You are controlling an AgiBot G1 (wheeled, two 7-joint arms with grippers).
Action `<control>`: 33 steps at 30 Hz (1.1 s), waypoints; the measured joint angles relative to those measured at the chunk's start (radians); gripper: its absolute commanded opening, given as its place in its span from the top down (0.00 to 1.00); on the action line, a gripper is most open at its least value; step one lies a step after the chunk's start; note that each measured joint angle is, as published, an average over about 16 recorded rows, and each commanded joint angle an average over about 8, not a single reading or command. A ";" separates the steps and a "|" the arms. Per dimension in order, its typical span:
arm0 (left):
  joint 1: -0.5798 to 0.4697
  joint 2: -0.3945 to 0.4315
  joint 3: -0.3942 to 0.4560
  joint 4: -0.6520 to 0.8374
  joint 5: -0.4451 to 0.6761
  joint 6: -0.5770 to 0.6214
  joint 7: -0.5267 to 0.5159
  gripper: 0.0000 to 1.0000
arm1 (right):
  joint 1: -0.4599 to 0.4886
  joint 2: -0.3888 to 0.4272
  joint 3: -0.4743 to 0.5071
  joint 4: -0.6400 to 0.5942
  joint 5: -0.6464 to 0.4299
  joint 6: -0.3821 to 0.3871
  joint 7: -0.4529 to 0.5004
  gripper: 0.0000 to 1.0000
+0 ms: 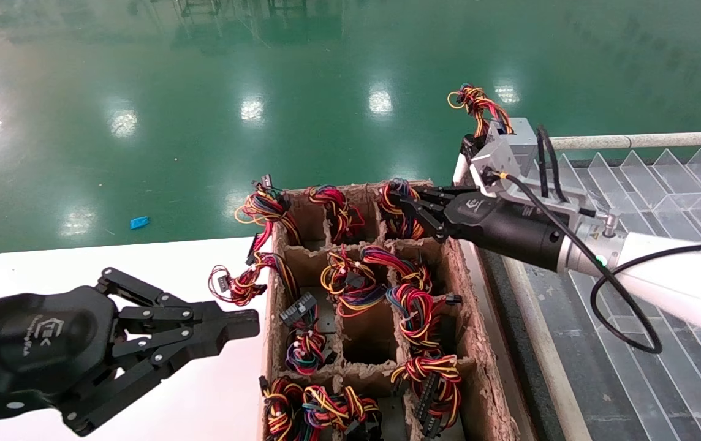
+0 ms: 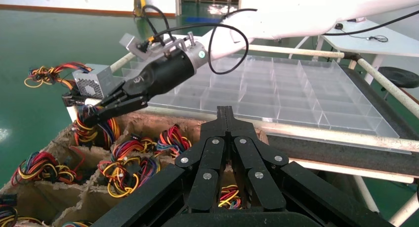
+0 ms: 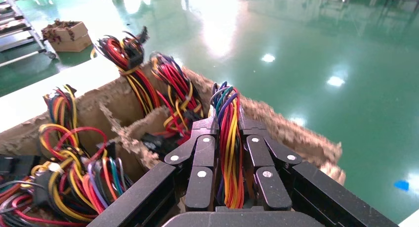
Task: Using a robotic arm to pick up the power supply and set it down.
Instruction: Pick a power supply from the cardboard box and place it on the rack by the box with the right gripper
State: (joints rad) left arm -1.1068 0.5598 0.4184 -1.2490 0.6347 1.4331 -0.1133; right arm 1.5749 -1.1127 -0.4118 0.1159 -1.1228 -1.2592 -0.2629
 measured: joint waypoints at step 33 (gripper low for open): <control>0.000 0.000 0.000 0.000 0.000 0.000 0.000 1.00 | 0.143 0.160 0.036 0.532 0.004 0.048 0.108 1.00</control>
State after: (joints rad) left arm -1.1068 0.5597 0.4185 -1.2490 0.6346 1.4331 -0.1133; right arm 1.7179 -0.9528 -0.3756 0.6483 -1.1193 -1.2113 -0.1548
